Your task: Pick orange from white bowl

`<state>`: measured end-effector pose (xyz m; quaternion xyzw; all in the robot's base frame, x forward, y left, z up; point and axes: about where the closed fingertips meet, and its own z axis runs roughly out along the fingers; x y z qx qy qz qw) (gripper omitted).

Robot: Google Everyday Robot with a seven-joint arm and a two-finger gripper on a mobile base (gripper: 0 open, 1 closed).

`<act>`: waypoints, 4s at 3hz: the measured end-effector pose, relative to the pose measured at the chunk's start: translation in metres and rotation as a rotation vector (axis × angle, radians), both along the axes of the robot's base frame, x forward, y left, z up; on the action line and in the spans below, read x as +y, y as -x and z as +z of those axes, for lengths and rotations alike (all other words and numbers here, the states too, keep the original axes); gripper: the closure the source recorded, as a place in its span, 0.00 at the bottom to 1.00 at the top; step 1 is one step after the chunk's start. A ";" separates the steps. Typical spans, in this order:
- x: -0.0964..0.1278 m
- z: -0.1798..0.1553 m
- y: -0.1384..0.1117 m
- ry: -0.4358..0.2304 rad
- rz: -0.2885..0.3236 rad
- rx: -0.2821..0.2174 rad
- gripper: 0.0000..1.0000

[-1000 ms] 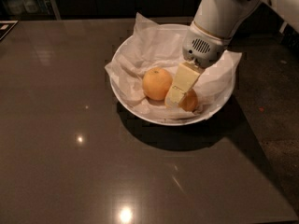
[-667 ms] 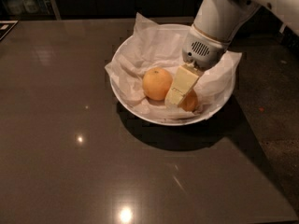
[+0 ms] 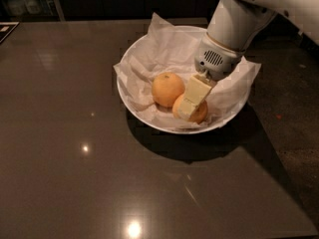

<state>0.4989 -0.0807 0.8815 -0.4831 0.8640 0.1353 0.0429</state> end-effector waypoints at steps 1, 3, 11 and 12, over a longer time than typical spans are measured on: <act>-0.001 -0.009 0.001 0.014 -0.002 0.004 0.36; -0.007 -0.023 0.003 0.054 -0.018 -0.012 0.54; -0.028 0.123 0.062 -0.312 0.217 -0.209 1.00; -0.021 0.136 0.078 -0.287 0.279 -0.266 1.00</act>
Offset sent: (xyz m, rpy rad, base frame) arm -0.0074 -0.0110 -0.0275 -0.0520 0.0194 -0.0023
